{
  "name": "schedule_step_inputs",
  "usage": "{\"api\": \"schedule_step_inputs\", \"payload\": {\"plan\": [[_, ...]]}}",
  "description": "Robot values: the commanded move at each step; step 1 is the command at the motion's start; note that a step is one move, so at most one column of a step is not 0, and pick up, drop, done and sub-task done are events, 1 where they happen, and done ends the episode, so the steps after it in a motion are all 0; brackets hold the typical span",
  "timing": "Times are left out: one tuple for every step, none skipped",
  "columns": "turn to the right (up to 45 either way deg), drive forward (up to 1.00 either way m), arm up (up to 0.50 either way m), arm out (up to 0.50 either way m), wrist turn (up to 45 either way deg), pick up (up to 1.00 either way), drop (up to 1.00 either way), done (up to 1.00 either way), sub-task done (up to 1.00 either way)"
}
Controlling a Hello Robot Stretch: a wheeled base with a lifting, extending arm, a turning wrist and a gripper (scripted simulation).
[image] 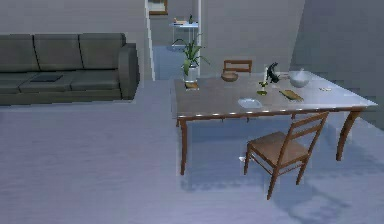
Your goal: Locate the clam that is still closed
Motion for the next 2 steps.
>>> {"api": "schedule_step_inputs", "payload": {"plan": [[-6.0,0.0,0.0,0.0,0.0,0.0,0.0,0.0,0.0],[0.0,0.05,0.0,0.0,0.0,0.0,0.0,0.0,0.0]]}}
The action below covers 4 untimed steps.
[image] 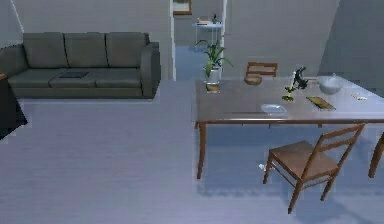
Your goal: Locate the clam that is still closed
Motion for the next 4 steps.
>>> {"api": "schedule_step_inputs", "payload": {"plan": [[-45.0,0.0,0.0,0.0,0.0,0.0,0.0,0.0,0.0],[-39.0,0.0,0.0,0.0,0.0,0.0,0.0,0.0,0.0],[0.0,0.9,0.0,0.0,0.0,0.0,0.0,0.0,0.0],[-45.0,0.0,0.0,0.0,0.0,0.0,0.0,0.0,0.0]]}}
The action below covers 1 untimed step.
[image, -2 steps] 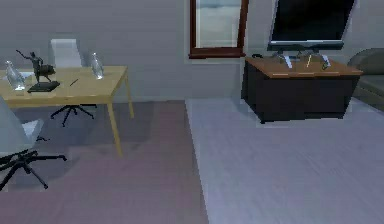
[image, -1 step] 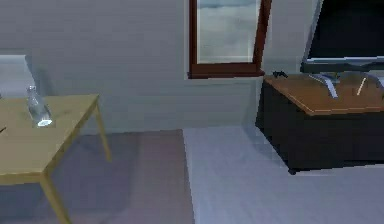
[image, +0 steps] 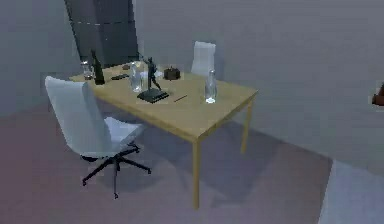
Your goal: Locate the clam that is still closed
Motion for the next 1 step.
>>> {"api": "schedule_step_inputs", "payload": {"plan": [[-45.0,0.0,0.0,0.0,0.0,0.0,0.0,0.0,0.0]]}}
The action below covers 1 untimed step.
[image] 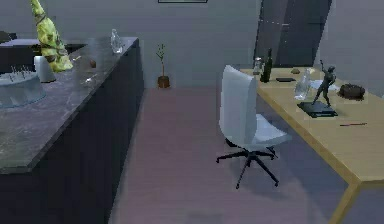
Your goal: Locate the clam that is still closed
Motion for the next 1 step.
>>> {"api": "schedule_step_inputs", "payload": {"plan": [[-3.0,0.0,0.0,0.0,0.0,0.0,0.0,0.0,0.0]]}}
